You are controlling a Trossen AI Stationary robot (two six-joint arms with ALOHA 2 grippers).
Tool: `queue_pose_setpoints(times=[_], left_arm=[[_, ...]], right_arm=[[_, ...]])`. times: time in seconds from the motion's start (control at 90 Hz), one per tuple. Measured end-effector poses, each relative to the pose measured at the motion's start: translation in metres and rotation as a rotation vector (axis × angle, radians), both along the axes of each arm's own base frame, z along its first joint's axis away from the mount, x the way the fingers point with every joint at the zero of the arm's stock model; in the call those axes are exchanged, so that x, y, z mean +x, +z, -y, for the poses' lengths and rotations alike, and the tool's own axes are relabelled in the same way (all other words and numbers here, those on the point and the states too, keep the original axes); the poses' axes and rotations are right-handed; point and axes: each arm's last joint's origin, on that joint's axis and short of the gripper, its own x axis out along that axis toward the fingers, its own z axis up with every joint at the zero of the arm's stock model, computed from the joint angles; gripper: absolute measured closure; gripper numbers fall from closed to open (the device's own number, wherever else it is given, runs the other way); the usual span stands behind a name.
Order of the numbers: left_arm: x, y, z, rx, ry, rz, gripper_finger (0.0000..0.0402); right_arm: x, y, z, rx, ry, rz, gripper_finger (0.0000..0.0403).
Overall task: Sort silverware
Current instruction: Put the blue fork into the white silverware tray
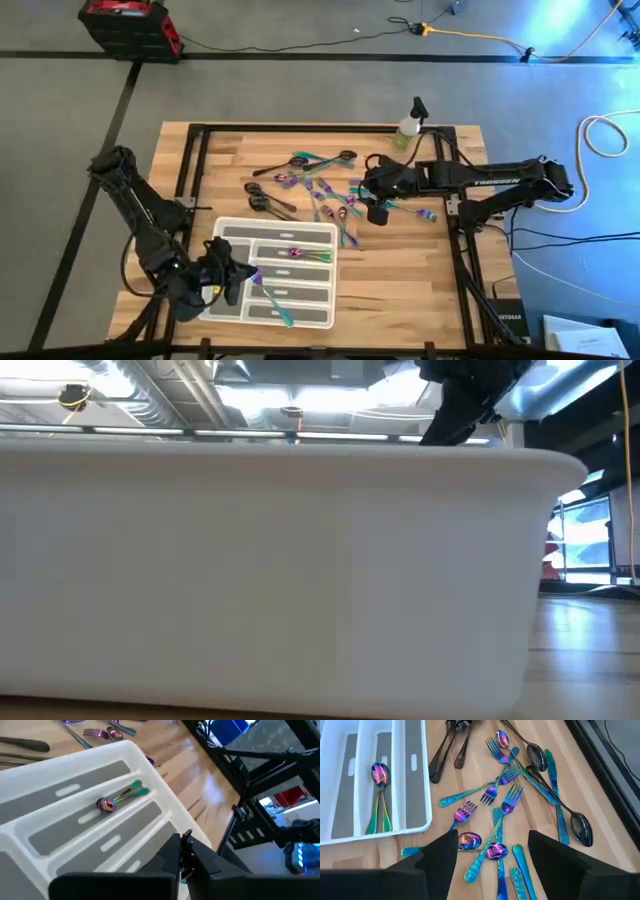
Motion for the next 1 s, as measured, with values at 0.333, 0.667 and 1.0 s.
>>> queue_pose_setpoints(times=[0.333,0.667,1.0], left_arm=[[-0.002,0.0,0.002,0.008,-0.013,-0.001,0.0401],[-0.01,0.001,0.007,-0.009,-0.03,0.011,0.0401],[-0.007,-0.011,-0.001,-0.325,0.23,-0.005,0.0402]], right_arm=[[0.0,0.0,0.0,0.002,0.002,0.0,0.0178],[0.0,0.0,0.0,0.003,0.003,0.0,0.0178],[0.0,0.0,0.0,0.003,0.003,0.0,0.0178]])
